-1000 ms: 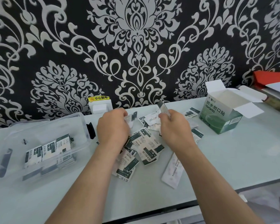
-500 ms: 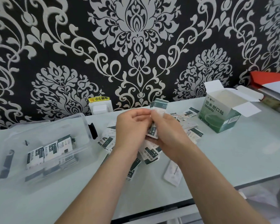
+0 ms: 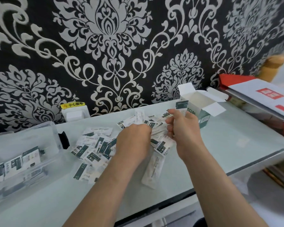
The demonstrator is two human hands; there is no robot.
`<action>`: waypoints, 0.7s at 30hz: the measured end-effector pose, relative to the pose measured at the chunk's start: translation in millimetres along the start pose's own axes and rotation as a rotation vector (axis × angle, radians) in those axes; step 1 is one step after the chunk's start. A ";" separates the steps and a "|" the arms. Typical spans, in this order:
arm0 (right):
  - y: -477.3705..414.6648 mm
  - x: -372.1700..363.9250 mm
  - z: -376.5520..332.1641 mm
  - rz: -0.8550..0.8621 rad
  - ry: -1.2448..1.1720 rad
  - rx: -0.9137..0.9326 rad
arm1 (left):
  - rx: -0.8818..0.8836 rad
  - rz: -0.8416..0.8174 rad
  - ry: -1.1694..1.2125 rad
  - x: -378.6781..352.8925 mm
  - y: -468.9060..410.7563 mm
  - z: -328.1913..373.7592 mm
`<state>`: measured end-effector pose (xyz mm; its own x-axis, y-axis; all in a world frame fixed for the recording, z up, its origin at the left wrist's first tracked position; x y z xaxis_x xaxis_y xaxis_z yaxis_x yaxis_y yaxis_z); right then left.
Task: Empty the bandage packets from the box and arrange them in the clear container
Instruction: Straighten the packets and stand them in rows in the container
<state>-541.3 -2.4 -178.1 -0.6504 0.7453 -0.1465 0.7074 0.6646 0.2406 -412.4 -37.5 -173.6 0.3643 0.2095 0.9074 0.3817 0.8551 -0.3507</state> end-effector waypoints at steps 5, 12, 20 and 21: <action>-0.9 -1.5 2.4 -0.038 -0.038 -0.064 | -0.001 0.078 0.043 10.4 -1.5 -5.4; 13.4 -23.8 10.8 -0.245 -0.363 -0.332 | 0.603 0.209 1.106 41.4 2.3 -33.0; 39.0 -55.1 10.1 -0.511 -0.147 -0.207 | 0.403 0.221 0.884 37.6 14.7 -22.2; 39.2 -56.2 10.7 -0.496 -0.136 -0.207 | 0.352 0.212 0.841 41.0 15.7 -20.4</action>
<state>-474.0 -17.7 -170.8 -0.8405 0.3552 -0.4092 0.2476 0.9235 0.2930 -374.2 -25.2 -146.6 0.9443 0.0833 0.3182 0.0077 0.9616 -0.2743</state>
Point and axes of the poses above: each hand's wrist, its own y-axis away from the middle knuckle, its own x-axis out of the back of the hand, z = x × y, the point moved 6 cm from there along -y, towards the middle knuckle, and after that the axes turned 7 degrees about z, right-handed, at the moved point
